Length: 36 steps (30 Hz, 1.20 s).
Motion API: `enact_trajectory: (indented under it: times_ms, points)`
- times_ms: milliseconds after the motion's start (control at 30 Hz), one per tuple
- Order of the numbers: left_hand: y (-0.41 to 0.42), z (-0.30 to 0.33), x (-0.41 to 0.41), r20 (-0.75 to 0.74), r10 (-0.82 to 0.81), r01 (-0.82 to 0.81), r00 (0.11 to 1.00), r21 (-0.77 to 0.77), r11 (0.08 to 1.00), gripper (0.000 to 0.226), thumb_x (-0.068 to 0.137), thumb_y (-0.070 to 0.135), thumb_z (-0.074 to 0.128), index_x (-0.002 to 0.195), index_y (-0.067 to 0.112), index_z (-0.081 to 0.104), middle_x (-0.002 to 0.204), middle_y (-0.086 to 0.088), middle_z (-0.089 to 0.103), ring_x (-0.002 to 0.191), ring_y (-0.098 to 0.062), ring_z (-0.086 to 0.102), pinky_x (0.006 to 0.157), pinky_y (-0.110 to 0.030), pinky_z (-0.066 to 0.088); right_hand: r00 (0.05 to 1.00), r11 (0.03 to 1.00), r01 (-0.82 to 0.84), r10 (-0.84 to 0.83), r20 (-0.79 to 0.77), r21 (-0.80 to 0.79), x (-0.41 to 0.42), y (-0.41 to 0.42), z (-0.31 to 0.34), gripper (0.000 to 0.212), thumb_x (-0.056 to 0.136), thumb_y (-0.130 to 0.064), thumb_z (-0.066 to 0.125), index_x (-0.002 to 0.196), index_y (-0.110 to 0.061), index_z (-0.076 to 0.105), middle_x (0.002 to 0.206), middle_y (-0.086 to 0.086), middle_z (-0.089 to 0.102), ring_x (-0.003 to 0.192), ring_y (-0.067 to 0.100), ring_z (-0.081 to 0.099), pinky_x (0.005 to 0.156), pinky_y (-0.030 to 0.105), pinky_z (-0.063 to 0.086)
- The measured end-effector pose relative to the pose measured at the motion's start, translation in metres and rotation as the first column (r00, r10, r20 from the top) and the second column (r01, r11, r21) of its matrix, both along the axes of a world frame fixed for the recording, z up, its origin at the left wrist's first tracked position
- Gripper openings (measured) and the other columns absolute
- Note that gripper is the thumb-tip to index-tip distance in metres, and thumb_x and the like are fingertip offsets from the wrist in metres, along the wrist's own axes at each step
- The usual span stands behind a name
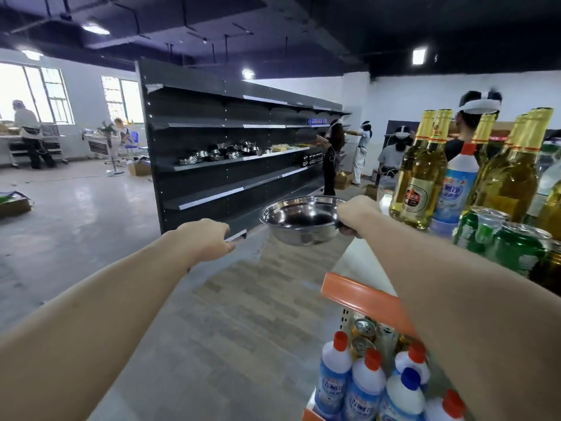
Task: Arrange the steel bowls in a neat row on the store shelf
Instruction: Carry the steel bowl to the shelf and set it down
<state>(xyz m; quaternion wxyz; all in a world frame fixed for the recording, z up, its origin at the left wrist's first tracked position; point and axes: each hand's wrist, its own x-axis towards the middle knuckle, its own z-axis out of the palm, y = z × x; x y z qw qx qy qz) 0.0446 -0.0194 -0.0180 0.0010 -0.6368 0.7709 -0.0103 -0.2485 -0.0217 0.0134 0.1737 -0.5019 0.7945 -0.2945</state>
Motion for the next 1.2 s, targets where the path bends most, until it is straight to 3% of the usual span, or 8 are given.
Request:
enact_trajectory:
  times_ms: [100, 233, 333, 533, 667, 800, 933, 1200]
  points:
    - [0.002, -0.014, 0.027, -0.004, 0.046, -0.046, 0.999, 0.013, 0.999, 0.056, 0.094, 0.050, 0.044, 0.141, 0.021, 0.045, 0.138, -0.008, 0.052, 0.124, -0.029, 0.052, 0.102, -0.042, 0.045, 0.955, 0.993, -0.110, 0.114, 0.272, -0.030, 0.042, -0.018, -0.019, 0.013, 0.093, -0.012, 0.048, 0.083, -0.009, 0.056, 0.086, 0.012, 0.066, 0.068, 0.026, 0.062, 0.050, 0.027, 0.048]
    - [0.010, -0.048, 0.059, -0.049, 0.101, -0.100, 0.994, 0.021, 0.995, 0.047, 0.093, 0.044, 0.045, 0.129, 0.015, 0.052, 0.128, -0.012, 0.056, 0.116, -0.034, 0.054, 0.098, -0.046, 0.047, 0.920, 0.984, -0.162, 0.123, 0.371, 0.074, 0.113, -0.031, -0.054, 0.024, 0.092, -0.008, 0.039, 0.079, 0.003, 0.057, 0.050, 0.015, 0.067, 0.048, 0.027, 0.065, 0.044, 0.026, 0.049]
    - [0.020, -0.079, 0.083, -0.025, 0.148, -0.147, 0.989, 0.018, 0.989, 0.052, 0.093, 0.039, 0.045, 0.137, 0.011, 0.043, 0.136, -0.015, 0.049, 0.124, -0.036, 0.049, 0.101, -0.047, 0.044, 0.873, 0.975, -0.193, 0.122, 0.473, 0.106, 0.166, -0.032, -0.092, 0.023, 0.094, -0.007, 0.039, 0.096, 0.004, 0.058, 0.066, 0.018, 0.069, 0.057, 0.031, 0.067, 0.059, 0.037, 0.060]
    - [0.059, -0.155, 0.139, 0.013, 0.326, -0.326, 0.945, 0.074, 0.942, 0.069, 0.092, 0.032, 0.050, 0.148, 0.002, 0.022, 0.151, -0.019, 0.032, 0.138, -0.041, 0.032, 0.111, -0.049, 0.033, 0.748, 0.976, -0.123, -0.027, 0.664, 0.178, 0.250, -0.008, -0.199, 0.039, 0.087, 0.009, 0.043, 0.122, -0.001, 0.056, 0.104, 0.025, 0.066, 0.055, 0.028, 0.055, 0.034, 0.028, 0.048]
    - [0.083, -0.204, 0.180, 0.083, 0.381, -0.390, 0.921, 0.219, 0.894, 0.077, 0.095, 0.028, 0.048, 0.154, 0.001, 0.006, 0.160, -0.020, 0.015, 0.147, -0.042, 0.015, 0.117, -0.054, 0.021, 0.739, 0.951, -0.042, -0.177, 0.650, 0.307, 0.293, 0.018, -0.257, 0.042, 0.087, 0.013, 0.044, 0.124, -0.002, 0.058, 0.104, 0.021, 0.063, 0.054, 0.024, 0.048, 0.029, 0.026, 0.046]
    - [0.097, -0.237, 0.212, 0.111, 0.400, -0.415, 0.910, 0.270, 0.869, 0.078, 0.095, 0.030, 0.048, 0.154, 0.002, 0.006, 0.160, -0.020, 0.013, 0.148, -0.041, 0.015, 0.118, -0.055, 0.020, 0.790, 0.930, -0.093, -0.150, 0.595, 0.357, 0.319, 0.033, -0.297, 0.044, 0.085, 0.009, 0.043, 0.124, -0.003, 0.058, 0.110, 0.022, 0.067, 0.058, 0.027, 0.057, 0.034, 0.027, 0.046]
    - [0.090, -0.254, 0.228, 0.093, 0.398, -0.407, 0.912, 0.305, 0.861, 0.078, 0.096, 0.033, 0.048, 0.155, 0.004, 0.005, 0.161, -0.019, 0.012, 0.149, -0.040, 0.013, 0.118, -0.056, 0.018, 0.772, 0.923, -0.087, -0.175, 0.611, 0.374, 0.336, 0.026, -0.315, 0.047, 0.083, 0.010, 0.043, 0.126, -0.004, 0.057, 0.116, 0.023, 0.066, 0.077, 0.031, 0.060, 0.034, 0.027, 0.049]
    - [0.025, -0.269, 0.241, 0.126, 0.362, -0.383, 0.924, 0.307, 0.871, 0.060, 0.095, 0.036, 0.047, 0.148, 0.015, 0.030, 0.153, -0.020, 0.031, 0.146, -0.040, 0.018, 0.116, -0.055, 0.021, 0.770, 0.932, -0.082, -0.165, 0.616, 0.352, 0.348, -0.043, -0.331, 0.051, 0.082, 0.009, 0.042, 0.127, -0.010, 0.056, 0.116, 0.021, 0.067, 0.076, 0.030, 0.060, 0.038, 0.029, 0.049]
